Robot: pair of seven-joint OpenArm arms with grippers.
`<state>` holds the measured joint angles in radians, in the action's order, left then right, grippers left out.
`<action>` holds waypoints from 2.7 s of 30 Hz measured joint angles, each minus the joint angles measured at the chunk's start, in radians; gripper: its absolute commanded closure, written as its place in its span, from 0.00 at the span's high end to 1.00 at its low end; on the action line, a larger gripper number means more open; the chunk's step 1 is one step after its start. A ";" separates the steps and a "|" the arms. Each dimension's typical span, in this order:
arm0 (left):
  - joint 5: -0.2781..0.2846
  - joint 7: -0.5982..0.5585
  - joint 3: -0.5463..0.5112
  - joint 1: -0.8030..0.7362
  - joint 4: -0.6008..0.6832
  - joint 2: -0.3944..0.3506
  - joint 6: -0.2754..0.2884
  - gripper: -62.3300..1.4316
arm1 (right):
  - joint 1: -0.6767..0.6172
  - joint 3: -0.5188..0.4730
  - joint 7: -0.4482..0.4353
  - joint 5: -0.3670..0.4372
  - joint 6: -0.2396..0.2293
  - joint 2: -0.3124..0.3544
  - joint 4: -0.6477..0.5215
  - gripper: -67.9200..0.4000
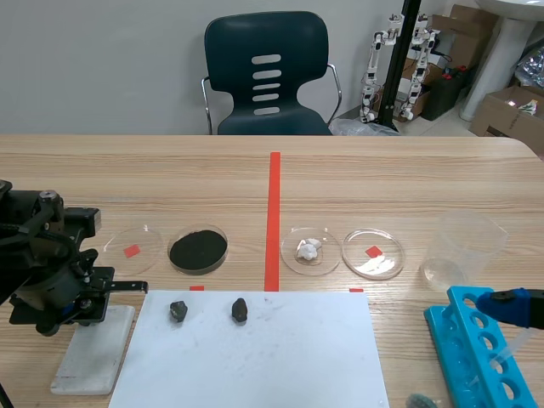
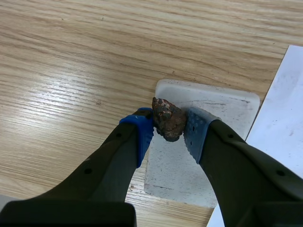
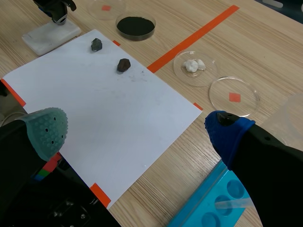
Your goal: Rub the mineral on the streak plate
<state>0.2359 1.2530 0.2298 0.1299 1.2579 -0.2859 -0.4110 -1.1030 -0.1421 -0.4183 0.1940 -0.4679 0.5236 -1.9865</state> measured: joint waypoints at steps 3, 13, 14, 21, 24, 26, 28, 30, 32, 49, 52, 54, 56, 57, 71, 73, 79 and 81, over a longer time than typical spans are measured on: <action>0.010 0.000 0.000 0.000 0.000 0.000 0.000 0.23 | 0.000 0.000 0.000 0.000 0.000 0.000 0.000 0.89; 0.288 -0.045 -0.003 0.001 0.000 -0.016 0.129 0.23 | 0.000 0.000 0.000 0.000 0.000 0.000 0.000 0.89; 0.293 -0.051 -0.003 0.001 0.000 -0.016 0.137 0.23 | 0.000 0.000 0.000 0.000 0.000 0.000 0.000 0.89; 0.240 -0.044 -0.002 0.001 0.000 -0.011 0.111 0.23 | 0.000 0.000 0.000 0.000 0.000 0.000 0.000 0.89; 0.109 -0.023 0.003 0.001 0.001 -0.002 0.059 0.23 | 0.000 0.000 0.000 0.000 0.000 0.000 0.000 0.89; 0.028 0.000 0.003 0.000 0.001 -0.002 0.022 0.23 | 0.000 0.000 0.000 0.000 0.000 0.000 0.000 0.89; -0.024 0.004 0.003 -0.002 0.000 -0.003 -0.001 0.23 | 0.000 0.000 0.000 0.000 0.000 0.000 0.000 0.89; -0.034 0.004 0.003 -0.002 0.000 -0.003 -0.001 0.23 | 0.000 0.000 0.000 0.000 0.000 0.000 0.000 0.89; -0.030 0.003 0.003 -0.002 0.000 -0.003 0.000 0.23 | 0.000 0.000 0.000 0.000 0.000 0.000 0.000 0.89; 0.279 -0.092 -0.003 -0.008 0.000 -0.019 0.135 0.23 | 0.000 0.000 0.000 0.000 0.000 0.000 0.000 0.89; 0.212 -0.077 -0.002 -0.008 0.001 -0.010 0.113 0.23 | 0.000 0.000 0.000 0.000 0.000 0.000 0.000 0.89; 0.132 -0.060 -0.001 -0.008 0.002 -0.002 0.080 0.23 | 0.000 0.000 0.000 0.000 0.000 0.000 0.000 0.89; 0.060 -0.038 0.000 -0.008 0.002 -0.003 0.035 0.23 | 0.000 0.000 0.000 0.000 0.000 0.000 0.000 0.89; 0.031 -0.028 0.001 -0.008 0.002 -0.006 0.013 0.23 | 0.000 0.000 0.000 0.000 0.000 0.000 0.000 0.89; -0.168 -0.009 0.003 -0.024 -0.005 -0.053 -0.091 0.23 | 0.000 0.000 0.000 0.000 0.000 0.000 0.000 0.89; -0.168 -0.043 0.003 -0.035 -0.002 -0.064 -0.098 0.23 | 0.000 0.000 0.000 0.000 0.000 0.000 0.000 0.89; -0.164 -0.176 0.000 -0.129 0.072 -0.104 -0.098 0.23 | 0.000 0.000 0.000 0.000 0.000 0.000 0.000 0.89; -0.161 -0.216 -0.012 -0.172 0.122 -0.106 -0.098 0.23 | 0.000 0.000 0.000 0.000 0.000 0.000 0.000 0.89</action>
<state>0.0746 1.0367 0.2180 -0.0422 1.3800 -0.3916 -0.5087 -1.1030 -0.1421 -0.4183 0.1940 -0.4679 0.5236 -1.9865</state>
